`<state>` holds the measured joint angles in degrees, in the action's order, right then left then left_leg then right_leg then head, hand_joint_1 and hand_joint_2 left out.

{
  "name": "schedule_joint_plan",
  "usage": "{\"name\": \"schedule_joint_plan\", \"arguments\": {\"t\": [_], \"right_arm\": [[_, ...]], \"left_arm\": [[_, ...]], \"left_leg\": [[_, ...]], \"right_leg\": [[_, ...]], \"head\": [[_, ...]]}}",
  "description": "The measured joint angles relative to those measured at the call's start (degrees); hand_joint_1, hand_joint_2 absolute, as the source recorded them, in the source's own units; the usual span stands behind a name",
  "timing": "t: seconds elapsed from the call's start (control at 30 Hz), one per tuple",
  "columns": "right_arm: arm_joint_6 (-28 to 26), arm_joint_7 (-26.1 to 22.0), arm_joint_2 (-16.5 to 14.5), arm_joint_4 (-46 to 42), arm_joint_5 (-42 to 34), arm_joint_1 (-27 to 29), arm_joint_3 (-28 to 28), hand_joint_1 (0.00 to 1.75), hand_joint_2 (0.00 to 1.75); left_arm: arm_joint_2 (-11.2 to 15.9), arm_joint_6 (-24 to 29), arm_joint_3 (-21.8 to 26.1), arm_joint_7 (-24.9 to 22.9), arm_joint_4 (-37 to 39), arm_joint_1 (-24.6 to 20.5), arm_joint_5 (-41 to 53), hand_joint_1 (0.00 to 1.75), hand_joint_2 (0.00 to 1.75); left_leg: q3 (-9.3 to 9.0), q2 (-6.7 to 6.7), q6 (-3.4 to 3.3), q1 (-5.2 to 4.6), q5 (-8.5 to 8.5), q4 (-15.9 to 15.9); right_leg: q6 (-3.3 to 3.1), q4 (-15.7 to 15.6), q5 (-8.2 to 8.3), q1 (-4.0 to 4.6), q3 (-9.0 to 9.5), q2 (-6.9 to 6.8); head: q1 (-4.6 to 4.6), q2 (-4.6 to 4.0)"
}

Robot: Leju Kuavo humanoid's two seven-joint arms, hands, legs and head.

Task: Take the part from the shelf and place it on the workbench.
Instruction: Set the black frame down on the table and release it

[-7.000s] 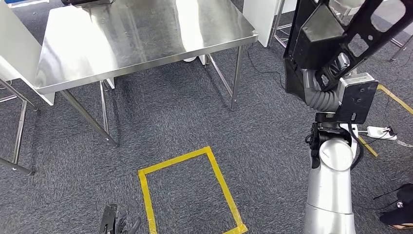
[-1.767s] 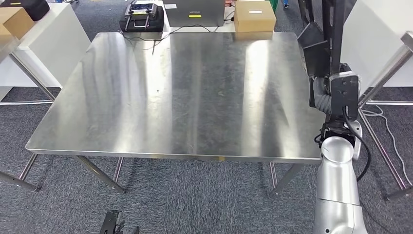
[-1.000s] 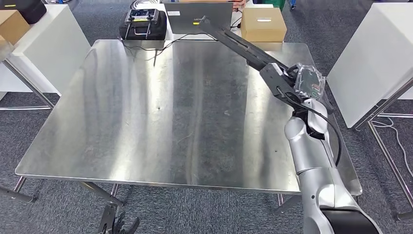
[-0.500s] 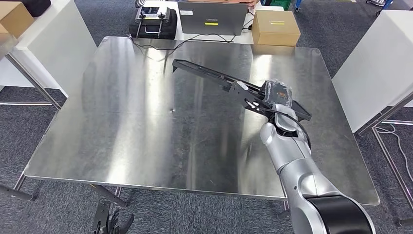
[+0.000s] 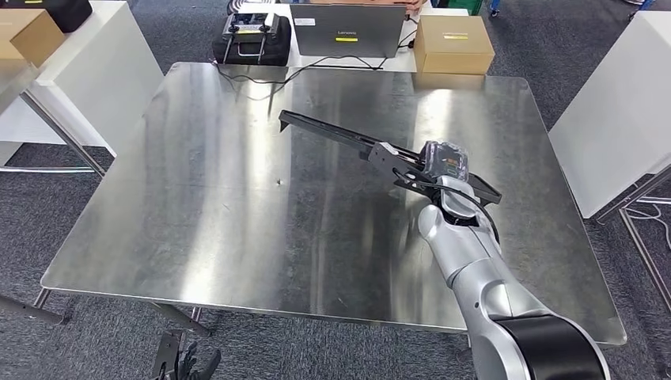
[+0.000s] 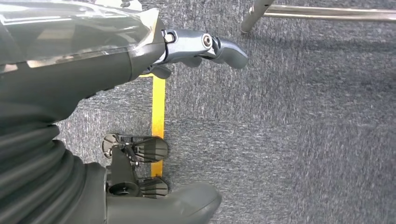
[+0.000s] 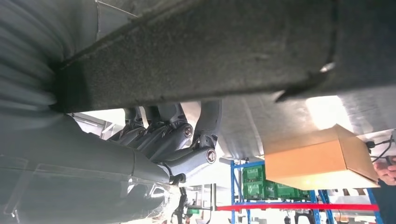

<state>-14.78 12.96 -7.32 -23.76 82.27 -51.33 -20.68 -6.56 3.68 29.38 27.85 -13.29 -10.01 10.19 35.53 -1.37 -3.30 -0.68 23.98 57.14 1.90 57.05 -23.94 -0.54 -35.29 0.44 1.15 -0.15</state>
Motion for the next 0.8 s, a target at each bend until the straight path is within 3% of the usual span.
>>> {"name": "schedule_joint_plan", "arguments": {"t": [0.07, 0.2, 0.23, 0.37, 0.57, 0.73, 0.8], "right_arm": [[0.0, 0.0, 0.0, 0.2, 0.0, 0.0, 0.0, 1.75, 1.75], [0.1, 0.0, 0.0, 0.5, 0.2, -0.1, 0.0, 0.00, 0.00], [0.2, -0.1, -0.1, 0.6, 0.3, -0.1, 0.0, 0.00, 0.00], [0.5, -0.2, -1.2, 1.2, 0.9, -0.1, 0.0, 0.00, 0.00], [0.8, -0.6, -3.6, 2.1, 1.4, -0.1, 0.0, 0.00, 0.00], [0.8, -1.0, -3.7, 2.3, 0.5, -0.1, 1.6, 0.00, 0.00], [0.8, -1.3, -3.5, 2.3, 0.6, -0.1, 2.5, 0.00, 0.00]], "left_arm": [[0.0, 0.0, 0.0, 0.0, 0.0, 0.0, 0.0, 0.00, 1.75], [0.0, 0.3, 0.2, 0.0, 0.0, 0.0, -0.3, 0.00, 1.75], [0.0, 0.5, 0.3, 0.0, 0.0, 0.0, -0.7, 0.00, 1.75], [0.1, 1.0, 1.5, -0.3, 0.0, 0.3, -1.9, 0.00, 0.00], [0.6, 0.4, 2.7, -0.9, 0.0, 1.4, -2.1, 0.00, 0.00], [1.2, -1.2, 3.5, -1.3, 0.0, 2.2, -1.3, 0.00, 0.00], [1.4, -1.2, 3.7, -1.4, 0.0, 2.4, -0.7, 0.00, 0.87]], "left_leg": [[-0.04, 0.05, 0.07, 0.01, -0.03, -0.1], [-0.04, 0.12, 0.54, 0.08, -0.04, -0.1], [-0.04, 0.12, 0.67, 0.09, -0.04, -0.1], [-0.04, 0.16, 0.78, 0.04, -0.04, -0.1], [-0.03, 0.15, 0.78, -0.17, -0.04, -0.1], [-0.04, 0.10, 0.78, -0.27, -0.04, -0.1], [-0.04, 0.12, 0.77, -0.31, -0.05, -0.1]], "right_leg": [[-0.01, 0.0, -0.01, 0.02, -0.01, 0.03], [-0.07, 0.0, -0.04, 0.07, -0.02, 0.03], [-0.07, 0.1, -0.04, 0.07, -0.02, 0.03], [-0.08, 0.1, -0.04, 0.01, -0.01, 0.04], [-0.08, 0.1, -0.04, -0.03, 0.02, 0.03], [-0.07, 0.0, -0.04, -0.06, 0.06, 0.03], [-0.07, 0.0, -0.03, -0.06, 0.09, 0.03]], "head": [[0.00, 0.00], [-0.02, 0.00], [-0.03, 0.00], [-0.04, 0.00], [-0.03, 0.00], [-0.04, 0.00], [-0.04, 0.00]]}}
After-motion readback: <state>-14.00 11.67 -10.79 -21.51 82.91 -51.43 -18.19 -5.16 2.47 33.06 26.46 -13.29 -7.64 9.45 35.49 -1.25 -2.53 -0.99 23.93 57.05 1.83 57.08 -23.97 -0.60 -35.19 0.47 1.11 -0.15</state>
